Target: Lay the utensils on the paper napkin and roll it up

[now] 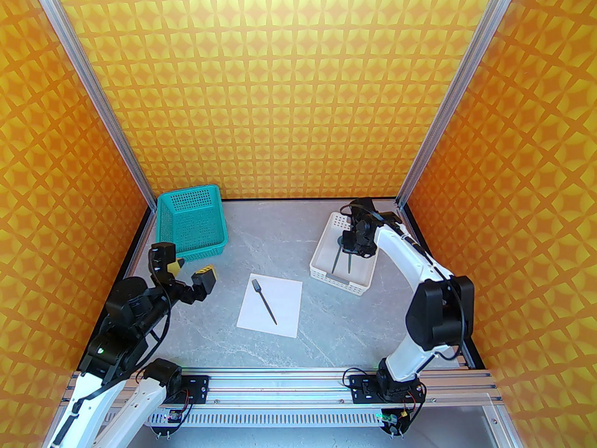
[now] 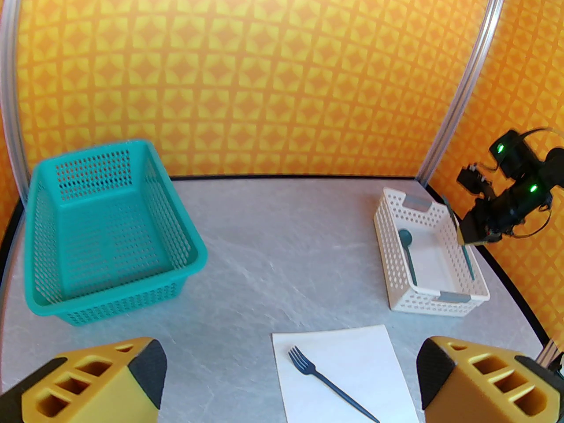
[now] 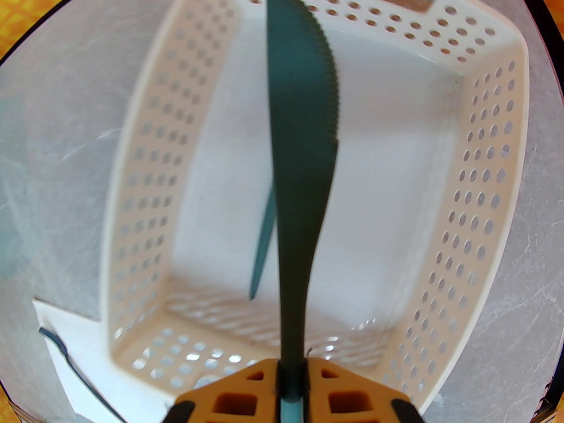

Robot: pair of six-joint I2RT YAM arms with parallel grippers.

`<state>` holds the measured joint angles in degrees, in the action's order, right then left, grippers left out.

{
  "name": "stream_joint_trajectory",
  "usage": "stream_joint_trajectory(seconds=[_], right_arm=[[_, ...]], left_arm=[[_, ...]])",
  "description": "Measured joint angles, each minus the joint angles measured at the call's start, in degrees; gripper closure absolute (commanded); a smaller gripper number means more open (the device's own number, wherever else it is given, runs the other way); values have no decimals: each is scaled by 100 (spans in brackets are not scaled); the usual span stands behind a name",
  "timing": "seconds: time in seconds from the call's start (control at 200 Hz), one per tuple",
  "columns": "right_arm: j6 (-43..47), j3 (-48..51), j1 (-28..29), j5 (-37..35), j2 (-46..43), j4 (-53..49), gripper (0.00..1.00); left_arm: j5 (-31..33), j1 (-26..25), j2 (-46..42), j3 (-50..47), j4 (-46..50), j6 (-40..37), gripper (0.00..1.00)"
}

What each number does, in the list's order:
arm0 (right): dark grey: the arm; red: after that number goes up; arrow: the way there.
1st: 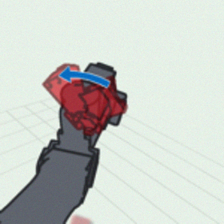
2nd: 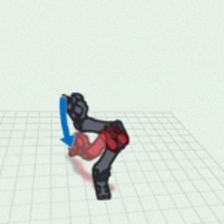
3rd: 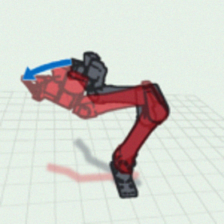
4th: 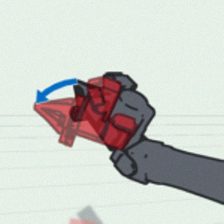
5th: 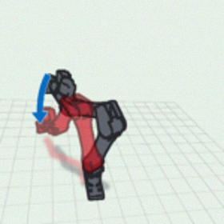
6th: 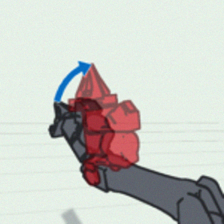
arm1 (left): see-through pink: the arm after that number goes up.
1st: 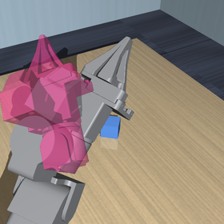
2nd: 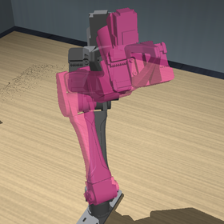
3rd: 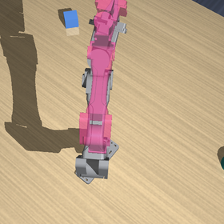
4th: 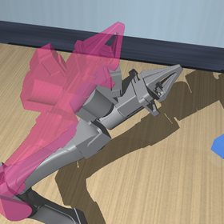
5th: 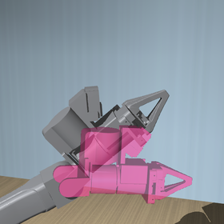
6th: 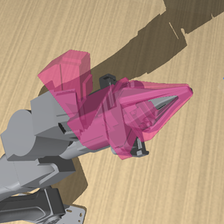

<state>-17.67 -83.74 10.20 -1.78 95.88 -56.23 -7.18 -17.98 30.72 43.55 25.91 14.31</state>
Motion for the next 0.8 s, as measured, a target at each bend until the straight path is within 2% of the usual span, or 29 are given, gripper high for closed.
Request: stream_joint_trajectory(seconds=[0.49, 0.8], right_arm=[[-114, 184, 1095, 225, -682, -57, 85], [-284, 444, 1945, 264, -719, -2, 85]], left_arm=[[-479, 0, 31, -509, -398, 216, 1], [-988, -22, -98, -885, -664, -162, 1]])
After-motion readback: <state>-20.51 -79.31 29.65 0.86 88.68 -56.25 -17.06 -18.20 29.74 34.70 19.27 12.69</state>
